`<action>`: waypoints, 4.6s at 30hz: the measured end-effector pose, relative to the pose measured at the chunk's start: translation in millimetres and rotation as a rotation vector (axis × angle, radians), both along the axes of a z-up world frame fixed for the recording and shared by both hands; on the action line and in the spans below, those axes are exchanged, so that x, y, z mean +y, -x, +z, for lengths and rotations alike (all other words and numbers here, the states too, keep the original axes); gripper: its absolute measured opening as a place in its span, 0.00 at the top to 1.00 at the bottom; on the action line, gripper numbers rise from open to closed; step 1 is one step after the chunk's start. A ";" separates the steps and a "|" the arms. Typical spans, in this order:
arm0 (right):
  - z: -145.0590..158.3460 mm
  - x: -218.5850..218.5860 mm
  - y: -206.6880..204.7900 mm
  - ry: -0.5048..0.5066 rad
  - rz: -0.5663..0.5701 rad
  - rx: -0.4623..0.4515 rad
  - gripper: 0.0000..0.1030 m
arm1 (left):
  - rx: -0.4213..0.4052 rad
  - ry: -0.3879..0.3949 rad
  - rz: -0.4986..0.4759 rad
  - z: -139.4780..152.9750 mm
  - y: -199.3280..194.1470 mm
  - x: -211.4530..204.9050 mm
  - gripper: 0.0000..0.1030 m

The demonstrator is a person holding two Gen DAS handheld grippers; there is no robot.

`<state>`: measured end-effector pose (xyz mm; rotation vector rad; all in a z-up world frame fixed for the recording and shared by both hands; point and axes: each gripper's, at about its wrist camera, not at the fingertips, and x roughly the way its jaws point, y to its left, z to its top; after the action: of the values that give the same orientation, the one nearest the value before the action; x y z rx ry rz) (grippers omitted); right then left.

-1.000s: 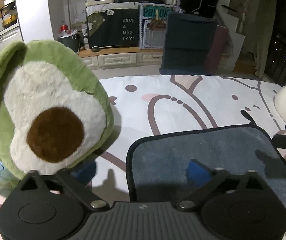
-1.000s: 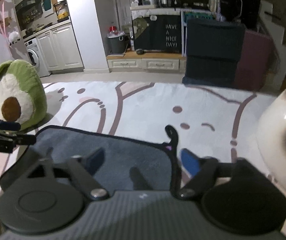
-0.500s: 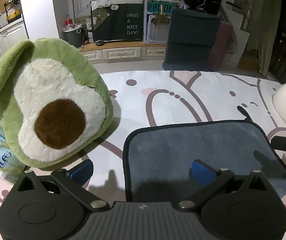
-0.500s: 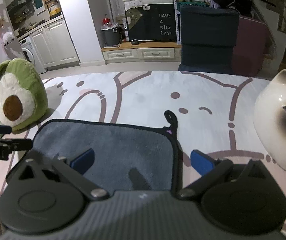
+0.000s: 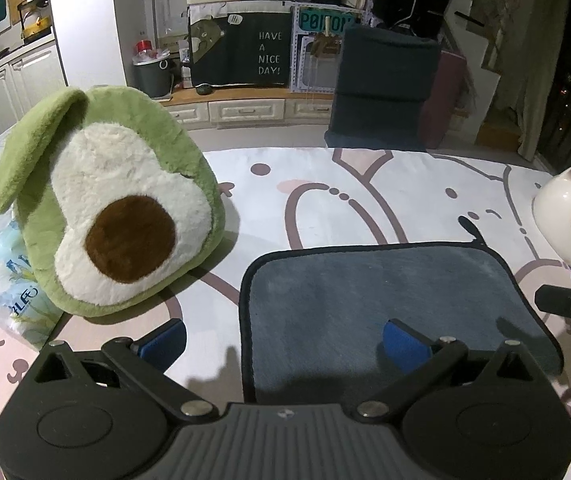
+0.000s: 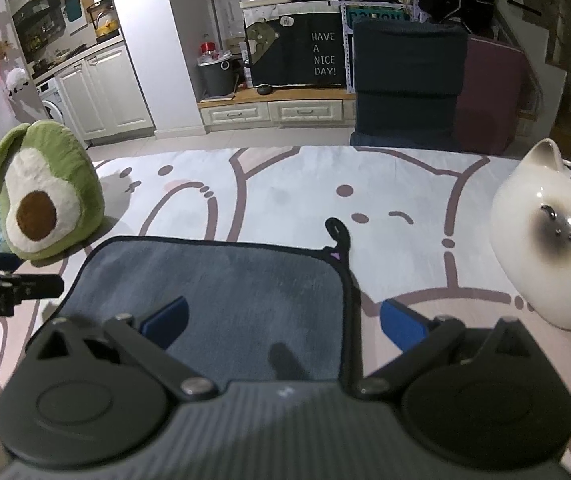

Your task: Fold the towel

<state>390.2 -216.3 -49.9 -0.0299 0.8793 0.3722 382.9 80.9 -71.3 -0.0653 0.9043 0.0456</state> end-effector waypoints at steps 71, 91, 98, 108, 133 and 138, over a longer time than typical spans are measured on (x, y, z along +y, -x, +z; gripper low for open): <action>94.5 -30.9 187.7 -0.006 -0.004 -0.152 0.00 | -0.168 -0.008 -0.028 103.1 198.3 -46.2 0.00; 102.9 -37.4 234.7 0.001 0.026 -0.195 0.00 | -0.232 -0.042 -0.055 112.2 250.0 -60.2 0.00; 103.8 -41.3 251.0 0.004 0.027 -0.212 0.00 | -0.261 -0.042 -0.057 115.3 267.7 -63.3 0.00; 106.2 -43.8 274.8 0.019 0.050 -0.247 0.00 | -0.285 -0.063 -0.061 115.5 290.7 -68.3 0.00; 105.9 -48.8 328.6 0.049 0.071 -0.297 0.00 | -0.281 -0.071 -0.098 101.9 338.3 -77.6 0.00; 105.8 -49.5 334.8 0.048 0.081 -0.293 0.00 | -0.291 -0.067 -0.110 97.9 348.3 -81.2 0.00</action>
<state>55.4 -265.8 55.9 -0.1611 0.5987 0.4101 34.6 -0.3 26.5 0.0402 0.6139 -0.0352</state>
